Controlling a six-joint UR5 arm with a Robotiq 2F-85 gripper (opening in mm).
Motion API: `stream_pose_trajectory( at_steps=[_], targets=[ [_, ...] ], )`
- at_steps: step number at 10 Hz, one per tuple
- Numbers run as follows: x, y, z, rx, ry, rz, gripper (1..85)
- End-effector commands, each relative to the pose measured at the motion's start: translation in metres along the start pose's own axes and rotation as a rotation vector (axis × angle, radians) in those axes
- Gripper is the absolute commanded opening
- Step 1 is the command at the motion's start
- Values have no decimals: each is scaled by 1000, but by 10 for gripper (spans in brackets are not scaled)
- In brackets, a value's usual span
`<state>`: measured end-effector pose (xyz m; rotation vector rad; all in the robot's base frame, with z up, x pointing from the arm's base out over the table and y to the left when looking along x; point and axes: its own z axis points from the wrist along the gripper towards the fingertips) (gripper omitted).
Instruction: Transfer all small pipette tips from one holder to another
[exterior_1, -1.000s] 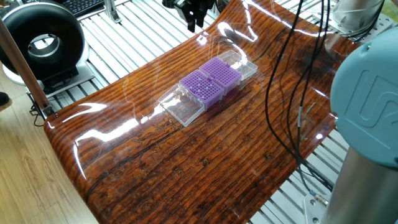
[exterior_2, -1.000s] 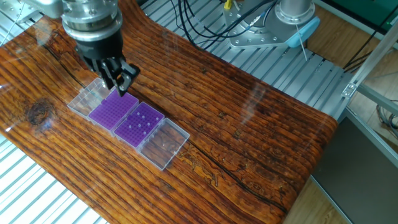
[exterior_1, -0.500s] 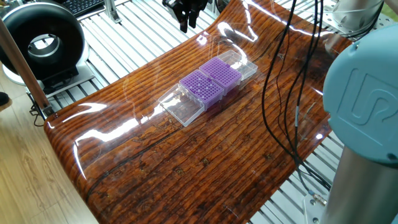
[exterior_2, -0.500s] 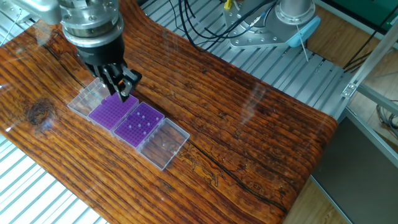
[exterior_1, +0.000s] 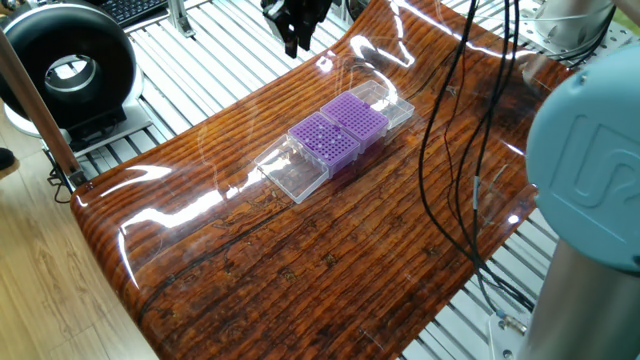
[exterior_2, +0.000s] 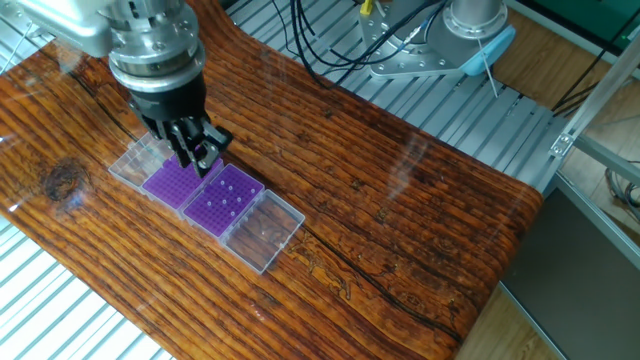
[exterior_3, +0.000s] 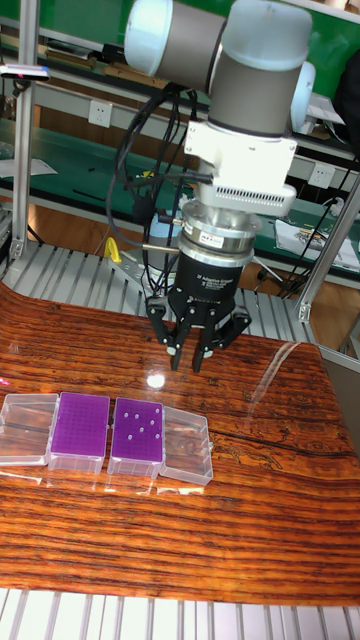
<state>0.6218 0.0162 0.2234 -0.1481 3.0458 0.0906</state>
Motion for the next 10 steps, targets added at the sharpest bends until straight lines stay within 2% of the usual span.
stream_pose_trajectory(
  at_steps=[1, 2, 3, 4, 6, 7, 8, 9, 10],
  targets=[
    [5, 3, 10, -22, -22, 7, 280],
    [7, -3, 11, -10, -23, 7, 223],
    [7, -8, 10, 11, -24, 22, 53],
    [9, -21, -1, 63, -6, 36, 13],
    [30, -22, -2, 70, 74, 55, 13],
    [39, -19, -3, 61, 110, 57, 13],
    [52, -16, -4, 52, 163, 64, 13],
    [54, -18, -5, 57, 168, 55, 13],
    [45, -17, -3, 51, 134, 47, 13]
  ],
)
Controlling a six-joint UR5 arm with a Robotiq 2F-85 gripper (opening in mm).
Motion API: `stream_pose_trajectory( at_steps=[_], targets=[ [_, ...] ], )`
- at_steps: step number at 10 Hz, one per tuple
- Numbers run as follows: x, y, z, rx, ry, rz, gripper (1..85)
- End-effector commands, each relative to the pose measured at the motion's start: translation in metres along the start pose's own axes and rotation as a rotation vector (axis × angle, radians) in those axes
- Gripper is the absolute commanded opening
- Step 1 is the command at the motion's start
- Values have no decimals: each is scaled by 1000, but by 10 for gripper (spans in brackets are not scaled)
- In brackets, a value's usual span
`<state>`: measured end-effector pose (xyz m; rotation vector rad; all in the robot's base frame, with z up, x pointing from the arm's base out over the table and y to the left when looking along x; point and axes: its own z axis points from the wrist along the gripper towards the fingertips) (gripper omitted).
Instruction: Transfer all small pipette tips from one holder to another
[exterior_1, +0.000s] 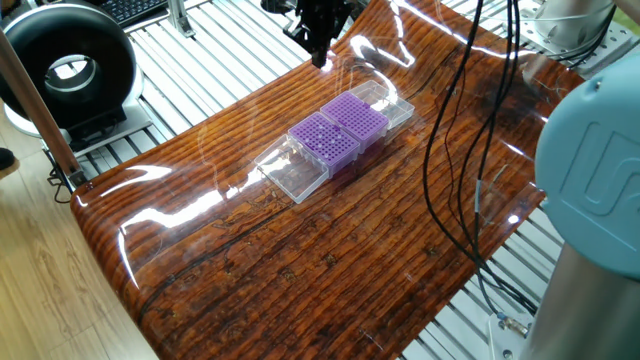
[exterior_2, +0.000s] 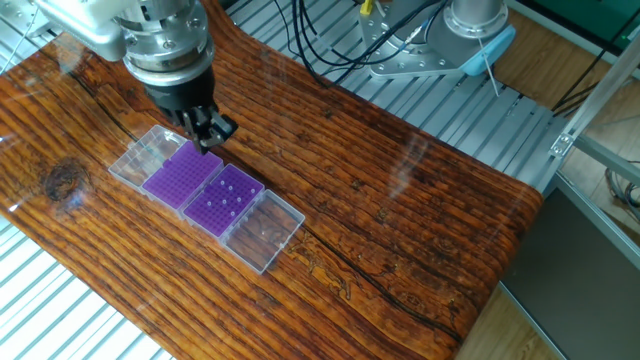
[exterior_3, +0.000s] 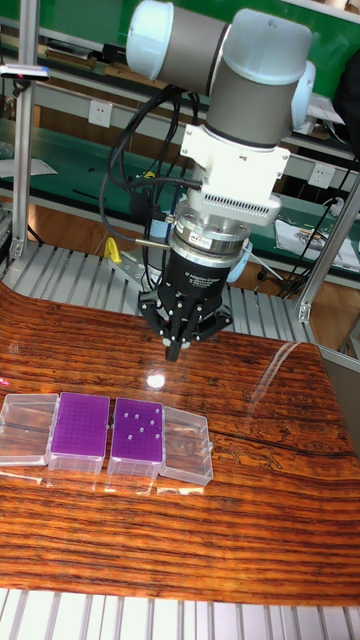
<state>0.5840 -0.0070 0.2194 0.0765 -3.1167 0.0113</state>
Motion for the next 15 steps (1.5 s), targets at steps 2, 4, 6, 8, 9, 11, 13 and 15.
stream_pose_trajectory(
  at_steps=[2, 4, 6, 8, 9, 11, 13, 15],
  targets=[
    [-2, 5, -2, -22, -9, 4, 13],
    [-11, 6, -2, -25, -46, -10, 13],
    [2, 10, -2, -40, 5, -37, 53],
    [18, -1, 10, -28, 94, -93, 197],
    [16, -6, 20, -29, 91, -110, 230],
    [12, -5, 49, -50, 51, -117, 307],
    [4, 3, 78, -62, -8, -99, 333],
    [0, 12, 103, -80, -44, -95, 377]
  ],
)
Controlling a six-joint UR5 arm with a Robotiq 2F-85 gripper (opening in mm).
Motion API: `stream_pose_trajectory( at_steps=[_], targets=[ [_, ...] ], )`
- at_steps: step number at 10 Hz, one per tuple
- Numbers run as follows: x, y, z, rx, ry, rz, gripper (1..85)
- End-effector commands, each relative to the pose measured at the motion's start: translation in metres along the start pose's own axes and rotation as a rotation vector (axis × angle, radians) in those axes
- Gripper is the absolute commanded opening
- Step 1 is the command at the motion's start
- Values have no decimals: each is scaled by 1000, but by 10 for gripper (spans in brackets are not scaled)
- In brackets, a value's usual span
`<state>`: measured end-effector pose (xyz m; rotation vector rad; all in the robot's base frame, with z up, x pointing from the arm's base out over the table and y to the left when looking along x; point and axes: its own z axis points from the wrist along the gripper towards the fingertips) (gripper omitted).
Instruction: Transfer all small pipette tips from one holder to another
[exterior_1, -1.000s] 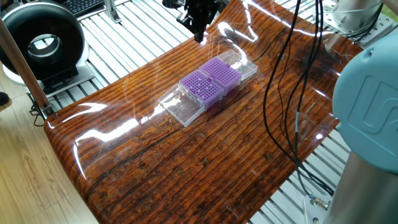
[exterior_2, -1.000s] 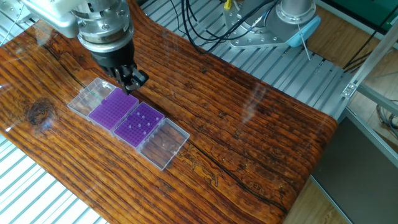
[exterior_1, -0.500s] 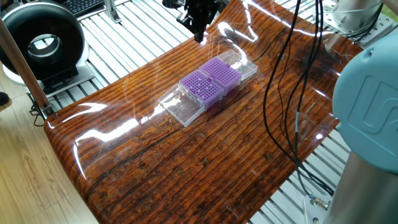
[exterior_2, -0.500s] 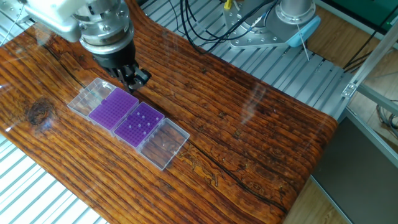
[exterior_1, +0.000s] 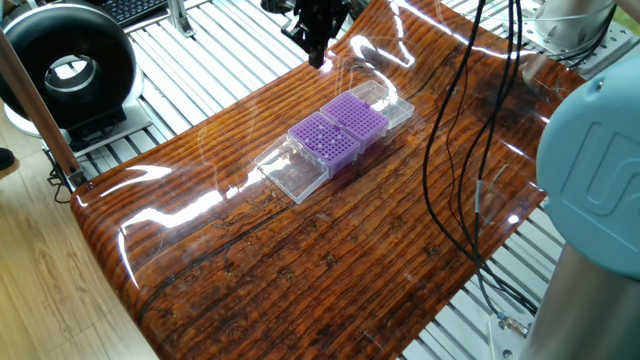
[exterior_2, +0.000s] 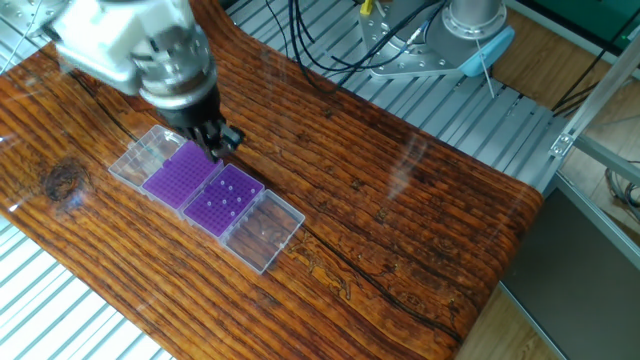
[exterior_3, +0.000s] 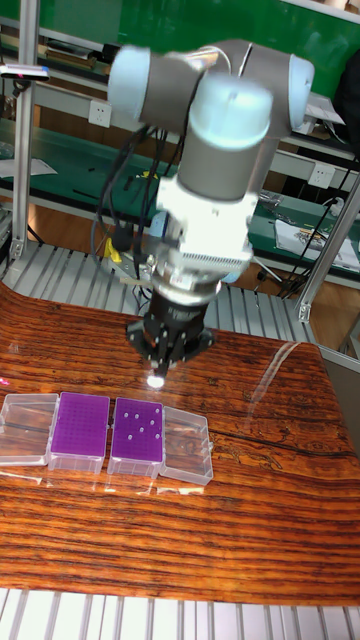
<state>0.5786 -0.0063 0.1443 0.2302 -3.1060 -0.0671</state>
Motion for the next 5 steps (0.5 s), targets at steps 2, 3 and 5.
stream_pose_trajectory(
  at_steps=[2, 3, 5],
  targets=[
    [-10, 19, 48, -29, -77, 11, 397],
    [-10, 24, 53, -36, -80, 13, 400],
    [-8, 31, 65, -24, -90, 21, 400]
  ],
)
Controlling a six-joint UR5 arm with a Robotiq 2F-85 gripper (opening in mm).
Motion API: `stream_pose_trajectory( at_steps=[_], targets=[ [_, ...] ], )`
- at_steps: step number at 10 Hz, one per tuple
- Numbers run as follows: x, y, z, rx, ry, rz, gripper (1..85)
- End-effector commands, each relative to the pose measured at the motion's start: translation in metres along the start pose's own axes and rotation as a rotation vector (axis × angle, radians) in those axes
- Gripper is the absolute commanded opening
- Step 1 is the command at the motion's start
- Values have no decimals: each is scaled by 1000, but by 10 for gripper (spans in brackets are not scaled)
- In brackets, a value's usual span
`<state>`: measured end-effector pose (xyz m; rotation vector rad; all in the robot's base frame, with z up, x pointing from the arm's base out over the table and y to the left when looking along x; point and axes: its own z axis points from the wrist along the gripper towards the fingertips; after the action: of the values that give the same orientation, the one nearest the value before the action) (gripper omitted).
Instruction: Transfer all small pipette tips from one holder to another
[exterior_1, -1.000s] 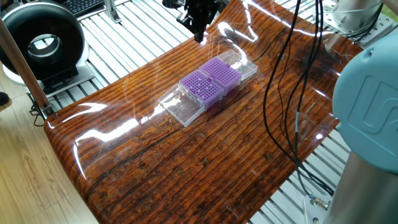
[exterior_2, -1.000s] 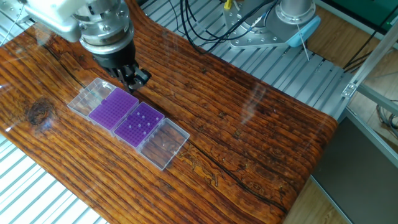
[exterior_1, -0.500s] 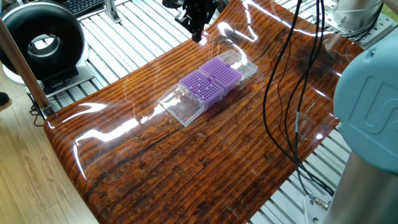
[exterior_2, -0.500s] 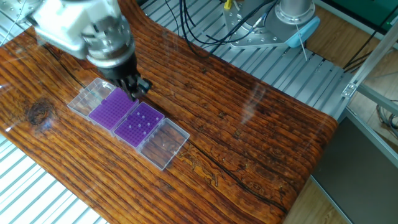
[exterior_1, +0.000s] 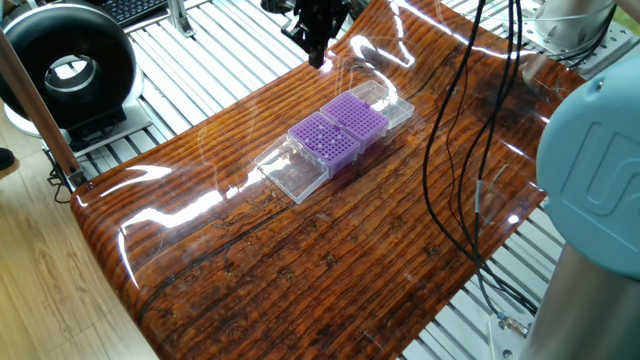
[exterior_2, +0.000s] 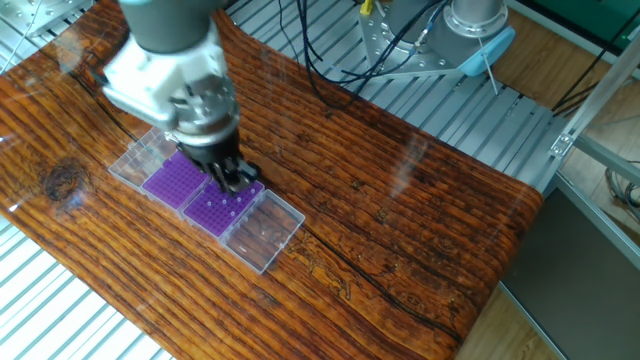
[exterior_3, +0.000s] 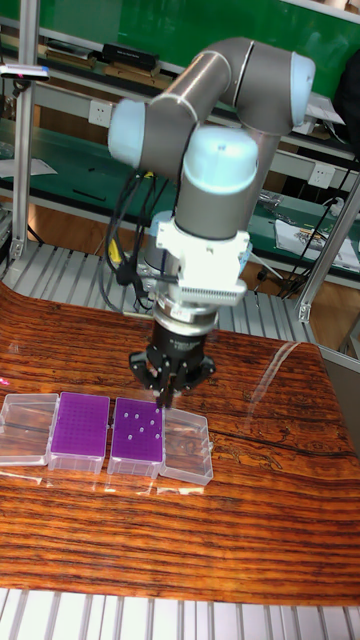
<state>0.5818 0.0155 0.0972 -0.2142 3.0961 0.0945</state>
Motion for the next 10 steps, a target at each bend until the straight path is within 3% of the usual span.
stream_pose_trajectory(
  at_steps=[1, 7, 10],
  targets=[
    [-1, 13, 21, -12, -29, 10, 403],
    [11, 1, 30, 6, -45, 3, 373],
    [6, 0, 30, 7, -70, 21, 327]
  ],
)
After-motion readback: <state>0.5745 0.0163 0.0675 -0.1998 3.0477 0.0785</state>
